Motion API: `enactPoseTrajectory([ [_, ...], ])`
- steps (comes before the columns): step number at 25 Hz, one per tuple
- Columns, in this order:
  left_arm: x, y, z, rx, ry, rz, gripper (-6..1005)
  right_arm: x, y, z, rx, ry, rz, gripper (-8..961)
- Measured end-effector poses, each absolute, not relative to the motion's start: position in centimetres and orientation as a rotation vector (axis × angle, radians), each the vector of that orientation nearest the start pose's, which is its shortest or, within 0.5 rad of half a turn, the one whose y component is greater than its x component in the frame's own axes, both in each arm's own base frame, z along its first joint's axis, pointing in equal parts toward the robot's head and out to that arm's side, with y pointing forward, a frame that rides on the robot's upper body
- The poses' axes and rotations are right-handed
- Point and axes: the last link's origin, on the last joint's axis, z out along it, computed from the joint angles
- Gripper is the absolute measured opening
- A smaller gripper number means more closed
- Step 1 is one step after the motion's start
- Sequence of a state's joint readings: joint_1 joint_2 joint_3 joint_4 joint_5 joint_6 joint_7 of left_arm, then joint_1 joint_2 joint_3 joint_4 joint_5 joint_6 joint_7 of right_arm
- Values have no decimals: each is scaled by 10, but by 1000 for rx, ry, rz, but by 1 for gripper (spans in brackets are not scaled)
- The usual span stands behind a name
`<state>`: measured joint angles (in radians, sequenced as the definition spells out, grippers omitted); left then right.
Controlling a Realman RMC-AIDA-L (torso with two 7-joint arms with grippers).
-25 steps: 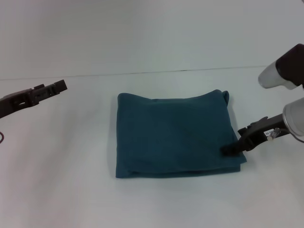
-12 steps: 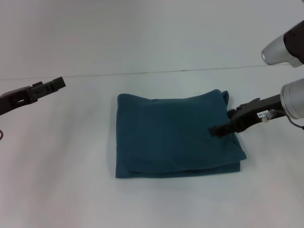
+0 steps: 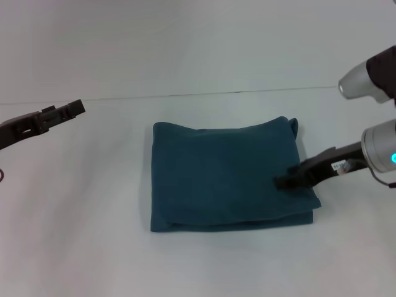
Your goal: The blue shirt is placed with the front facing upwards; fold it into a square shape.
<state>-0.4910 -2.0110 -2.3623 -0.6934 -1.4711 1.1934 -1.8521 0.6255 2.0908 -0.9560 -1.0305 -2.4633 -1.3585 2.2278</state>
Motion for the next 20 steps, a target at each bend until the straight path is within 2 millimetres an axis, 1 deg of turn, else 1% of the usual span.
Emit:
enactPoseTrajectory([
  [3,-283,384,59,-2125,-1183,-905,937,243,381,11,-2527,1110,-49,677],
  [6,-283,383,59,-2126,-1182,-905,937,249,378,6,-2531,1142,-62,436],
  [11,-282,383,60,-2130,-1176,-906,936,258,369,4,-2524,1190,-75,191],
  [16,-281,384,60,-2132,-1172,-908,936,264,365,2,-2513,1223,-84,60],
  [20,-279,385,60,-2137,-1165,-909,936,263,366,6,-2511,1206,-33,61],
])
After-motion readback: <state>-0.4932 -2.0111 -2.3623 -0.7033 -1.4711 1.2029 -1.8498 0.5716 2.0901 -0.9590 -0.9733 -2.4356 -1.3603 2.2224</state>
